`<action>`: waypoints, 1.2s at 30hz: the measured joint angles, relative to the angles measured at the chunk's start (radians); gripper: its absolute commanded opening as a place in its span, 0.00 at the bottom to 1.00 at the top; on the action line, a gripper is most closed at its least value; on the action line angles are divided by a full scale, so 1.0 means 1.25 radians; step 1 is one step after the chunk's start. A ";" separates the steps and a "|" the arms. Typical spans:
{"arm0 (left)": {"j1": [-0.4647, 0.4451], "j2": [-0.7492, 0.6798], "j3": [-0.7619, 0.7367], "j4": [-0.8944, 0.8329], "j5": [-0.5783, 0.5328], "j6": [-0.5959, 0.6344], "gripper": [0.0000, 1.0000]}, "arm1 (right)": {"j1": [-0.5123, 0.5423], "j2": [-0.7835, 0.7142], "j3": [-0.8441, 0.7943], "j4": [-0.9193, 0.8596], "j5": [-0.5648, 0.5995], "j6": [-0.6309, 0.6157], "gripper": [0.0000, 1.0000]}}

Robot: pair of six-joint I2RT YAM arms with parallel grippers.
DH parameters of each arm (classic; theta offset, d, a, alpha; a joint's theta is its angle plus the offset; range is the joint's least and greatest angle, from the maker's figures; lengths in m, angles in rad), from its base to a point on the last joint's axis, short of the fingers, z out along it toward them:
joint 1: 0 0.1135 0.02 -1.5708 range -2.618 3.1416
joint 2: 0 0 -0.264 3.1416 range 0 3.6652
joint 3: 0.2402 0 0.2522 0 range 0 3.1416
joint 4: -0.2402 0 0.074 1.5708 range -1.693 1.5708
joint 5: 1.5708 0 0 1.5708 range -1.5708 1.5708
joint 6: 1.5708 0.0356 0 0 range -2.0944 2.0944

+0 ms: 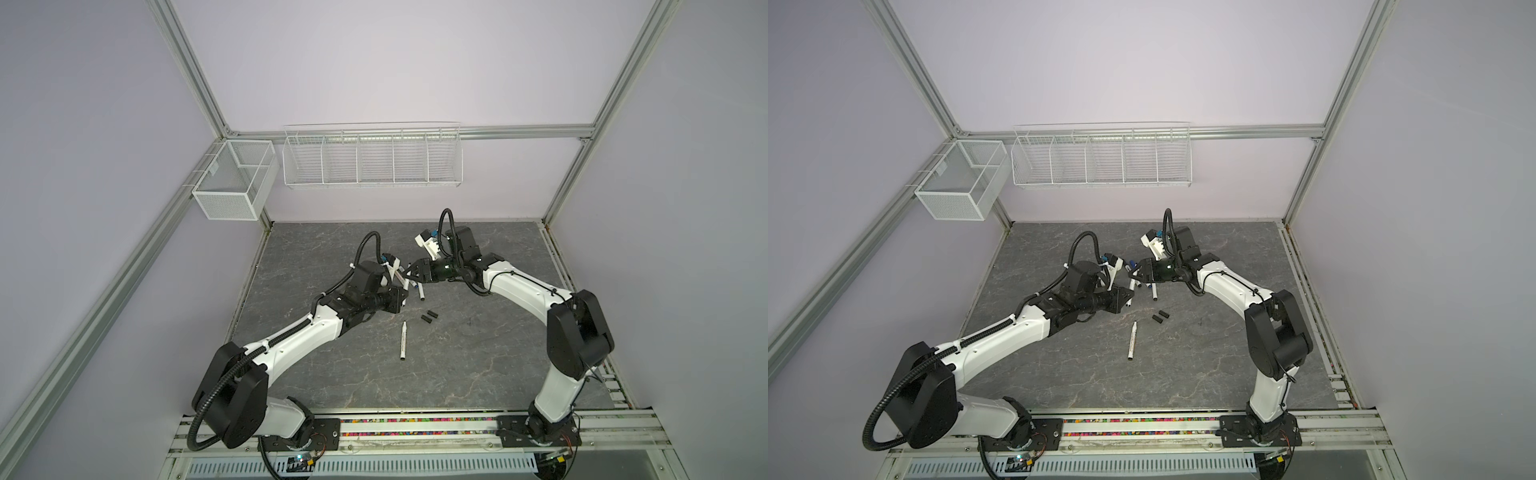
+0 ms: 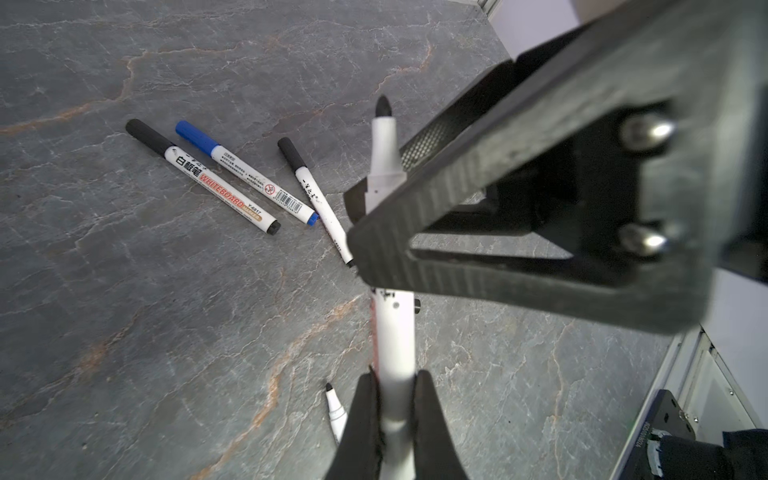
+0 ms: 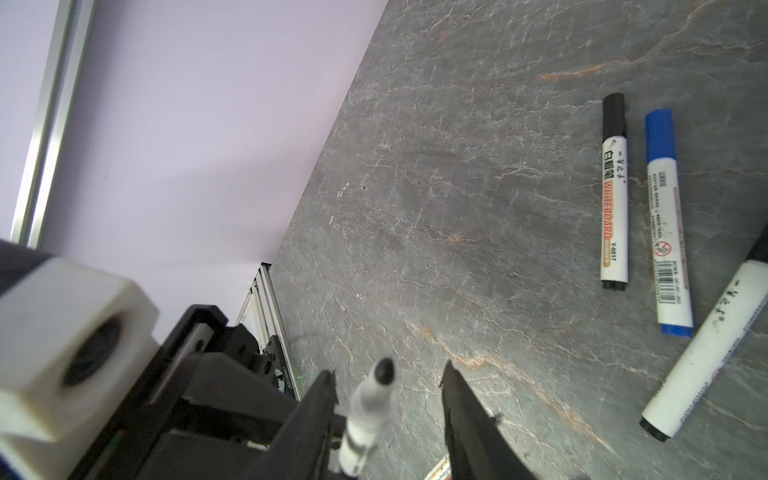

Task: Insert the pens into the pen caps
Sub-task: 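Raise the white marker upright with the left gripper while the right gripper approaches, then lower the open right gripper over a loose black cap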

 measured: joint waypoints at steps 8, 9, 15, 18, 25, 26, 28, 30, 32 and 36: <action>0.000 -0.004 -0.012 0.006 -0.006 -0.006 0.23 | 0.012 0.006 0.003 0.034 -0.038 0.034 0.17; 0.000 -0.004 -0.012 0.008 -0.008 -0.010 0.29 | 0.012 0.006 0.003 0.036 -0.040 0.035 0.17; 0.000 0.006 -0.012 0.021 -0.012 -0.013 0.33 | 0.011 0.006 0.003 0.036 -0.038 0.036 0.16; 0.000 0.025 -0.011 0.027 -0.012 -0.013 0.31 | 0.011 0.006 0.003 0.036 -0.038 0.036 0.15; 0.000 0.044 -0.009 0.047 -0.006 -0.014 0.17 | 0.009 0.006 0.003 0.036 -0.038 0.037 0.15; 0.000 0.044 -0.009 0.050 -0.003 -0.015 0.12 | 0.009 0.006 0.003 0.037 -0.038 0.037 0.15; -0.002 0.044 -0.006 0.054 0.000 -0.013 0.00 | 0.005 0.005 0.002 0.037 -0.038 0.037 0.18; -0.003 0.044 -0.006 0.057 0.000 -0.016 0.00 | 0.002 0.002 -0.002 0.036 -0.036 0.037 0.32; -0.005 0.043 -0.006 0.056 -0.002 -0.018 0.00 | -0.001 -0.005 -0.013 0.023 -0.016 0.025 0.45; -0.009 0.040 -0.011 0.045 -0.005 -0.018 0.00 | 0.007 -0.033 -0.030 -0.042 0.070 -0.023 0.53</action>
